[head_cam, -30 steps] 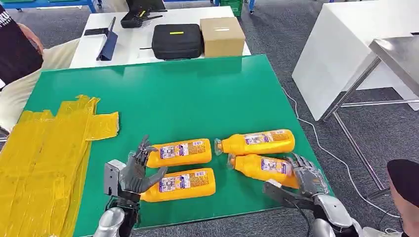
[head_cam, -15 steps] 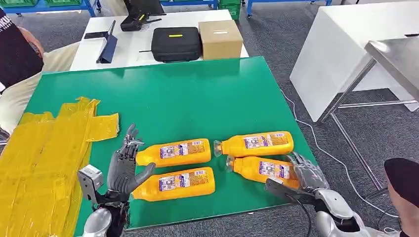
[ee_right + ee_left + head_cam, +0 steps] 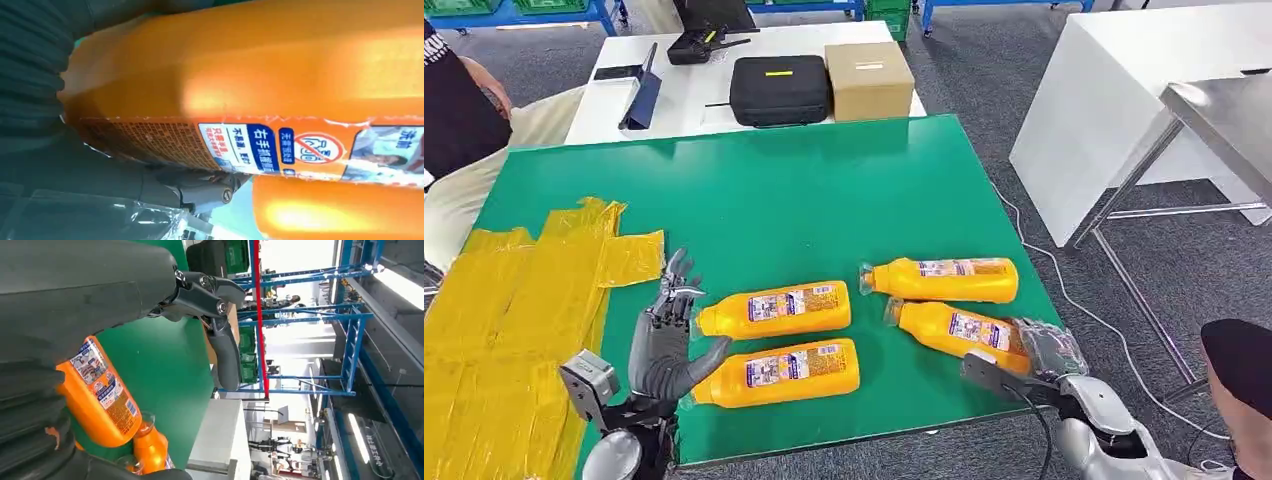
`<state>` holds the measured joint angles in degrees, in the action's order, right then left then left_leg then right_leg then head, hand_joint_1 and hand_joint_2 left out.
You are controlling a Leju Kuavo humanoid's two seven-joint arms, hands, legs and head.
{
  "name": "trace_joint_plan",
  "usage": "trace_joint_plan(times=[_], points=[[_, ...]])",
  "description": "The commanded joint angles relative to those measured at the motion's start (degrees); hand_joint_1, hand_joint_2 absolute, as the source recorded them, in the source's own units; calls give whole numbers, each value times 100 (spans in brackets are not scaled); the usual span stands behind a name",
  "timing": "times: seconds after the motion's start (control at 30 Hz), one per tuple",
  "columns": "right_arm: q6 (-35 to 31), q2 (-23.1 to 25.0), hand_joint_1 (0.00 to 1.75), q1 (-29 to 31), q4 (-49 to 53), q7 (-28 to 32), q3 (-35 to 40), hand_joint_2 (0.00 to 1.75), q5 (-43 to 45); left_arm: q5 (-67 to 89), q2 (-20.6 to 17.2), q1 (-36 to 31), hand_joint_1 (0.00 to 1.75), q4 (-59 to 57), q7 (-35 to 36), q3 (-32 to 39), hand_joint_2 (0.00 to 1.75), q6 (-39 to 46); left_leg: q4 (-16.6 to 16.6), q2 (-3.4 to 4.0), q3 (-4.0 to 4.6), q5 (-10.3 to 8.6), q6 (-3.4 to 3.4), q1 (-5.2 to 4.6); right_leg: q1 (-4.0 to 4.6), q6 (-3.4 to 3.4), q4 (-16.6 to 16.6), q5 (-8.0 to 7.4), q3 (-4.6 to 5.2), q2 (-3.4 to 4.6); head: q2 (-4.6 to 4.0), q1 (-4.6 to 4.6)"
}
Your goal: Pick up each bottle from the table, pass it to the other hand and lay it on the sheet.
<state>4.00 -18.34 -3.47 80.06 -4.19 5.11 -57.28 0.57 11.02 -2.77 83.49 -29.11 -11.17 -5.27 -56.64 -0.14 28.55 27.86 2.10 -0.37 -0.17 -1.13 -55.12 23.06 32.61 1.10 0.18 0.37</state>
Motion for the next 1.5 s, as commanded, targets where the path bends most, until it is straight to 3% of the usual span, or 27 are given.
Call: trace_joint_plan(times=[0.03,0.4,0.83,0.97,1.0,1.03,1.17,1.5], points=[[-203,503,175,-73,-371,351,-10,175,406,63,-173,-76,0,-93,73,-151,175,61,7,0,-1,0,-12,7,6,4,8,0,-2,-6,0,-2],[-710,996,175,-181,506,1421,32,175,2066,115,-158,-203,0,-442,151,-191,175,210,10,-6,28,-3,-17,11,9,4,3,4,26,-13,2,-4],[-991,1400,175,126,591,1712,360,175,2571,197,-130,-574,0,-1066,297,-198,175,473,6,-3,67,-4,-15,17,4,-3,-3,6,57,0,0,-2],[-1089,1633,175,425,324,2069,642,175,2975,530,-133,-618,0,-949,373,-252,175,704,9,0,63,-3,-20,16,3,-2,-1,6,57,0,0,-2],[-1162,1720,175,476,300,2113,688,175,3057,519,-113,-642,162,-940,370,-236,175,705,7,3,68,-3,-18,18,5,-1,-2,4,60,4,0,-2],[-1218,1801,175,507,304,2147,718,175,3132,572,-120,-677,175,-931,368,-272,175,694,6,5,72,-3,-16,19,5,-1,-3,4,63,8,0,-2],[-1550,2157,175,555,695,2128,799,175,3041,718,-92,-859,175,-900,430,-450,175,662,1,-7,77,-4,-14,18,5,-2,-8,7,70,-4,0,-2],[-1841,2156,175,856,359,2341,787,175,3247,749,-115,-1090,175,-1026,508,-571,175,674,8,-3,63,-5,-20,16,2,-5,-4,8,62,-5,2,-2]])
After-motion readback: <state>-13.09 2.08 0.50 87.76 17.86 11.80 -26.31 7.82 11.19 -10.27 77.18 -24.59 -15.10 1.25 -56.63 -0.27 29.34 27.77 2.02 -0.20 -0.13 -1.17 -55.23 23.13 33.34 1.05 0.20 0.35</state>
